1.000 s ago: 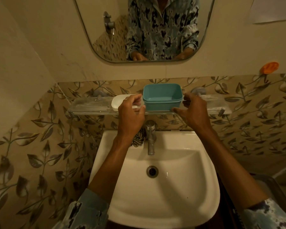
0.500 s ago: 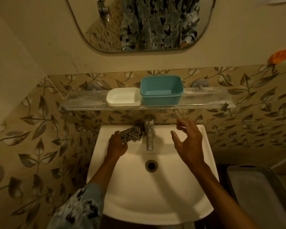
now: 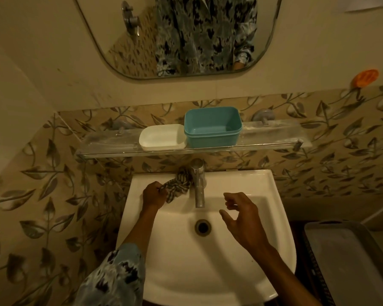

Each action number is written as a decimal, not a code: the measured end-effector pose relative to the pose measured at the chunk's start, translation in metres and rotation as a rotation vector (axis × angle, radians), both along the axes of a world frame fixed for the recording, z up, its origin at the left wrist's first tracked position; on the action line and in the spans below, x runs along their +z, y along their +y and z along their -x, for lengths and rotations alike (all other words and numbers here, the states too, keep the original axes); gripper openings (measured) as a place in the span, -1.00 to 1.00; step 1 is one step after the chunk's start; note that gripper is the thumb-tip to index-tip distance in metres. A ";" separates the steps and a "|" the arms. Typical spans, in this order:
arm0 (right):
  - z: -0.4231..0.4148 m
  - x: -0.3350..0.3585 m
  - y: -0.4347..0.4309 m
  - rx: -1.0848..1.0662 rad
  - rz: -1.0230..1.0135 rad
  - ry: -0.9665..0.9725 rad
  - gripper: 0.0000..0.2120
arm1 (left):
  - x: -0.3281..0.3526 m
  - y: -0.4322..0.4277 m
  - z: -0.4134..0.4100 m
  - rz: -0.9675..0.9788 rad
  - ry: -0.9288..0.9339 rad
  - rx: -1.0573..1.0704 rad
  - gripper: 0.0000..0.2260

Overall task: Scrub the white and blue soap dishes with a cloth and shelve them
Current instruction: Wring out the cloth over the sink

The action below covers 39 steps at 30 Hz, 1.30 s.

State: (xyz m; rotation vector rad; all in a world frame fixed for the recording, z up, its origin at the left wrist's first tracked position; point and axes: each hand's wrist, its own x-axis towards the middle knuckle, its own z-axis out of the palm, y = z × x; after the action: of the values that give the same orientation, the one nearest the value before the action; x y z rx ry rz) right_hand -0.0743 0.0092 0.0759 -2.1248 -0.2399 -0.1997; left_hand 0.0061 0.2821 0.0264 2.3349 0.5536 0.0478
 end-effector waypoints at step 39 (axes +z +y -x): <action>0.025 0.123 0.016 0.552 -0.582 0.352 -0.56 | 0.208 -0.060 0.123 1.587 -0.338 -0.328 -0.61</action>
State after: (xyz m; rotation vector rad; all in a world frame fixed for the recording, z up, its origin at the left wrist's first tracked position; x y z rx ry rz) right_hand -0.0991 0.0249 0.1985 -1.4190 -0.4804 0.3847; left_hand -0.1174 0.2223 0.2347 0.7937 -0.0581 -0.1144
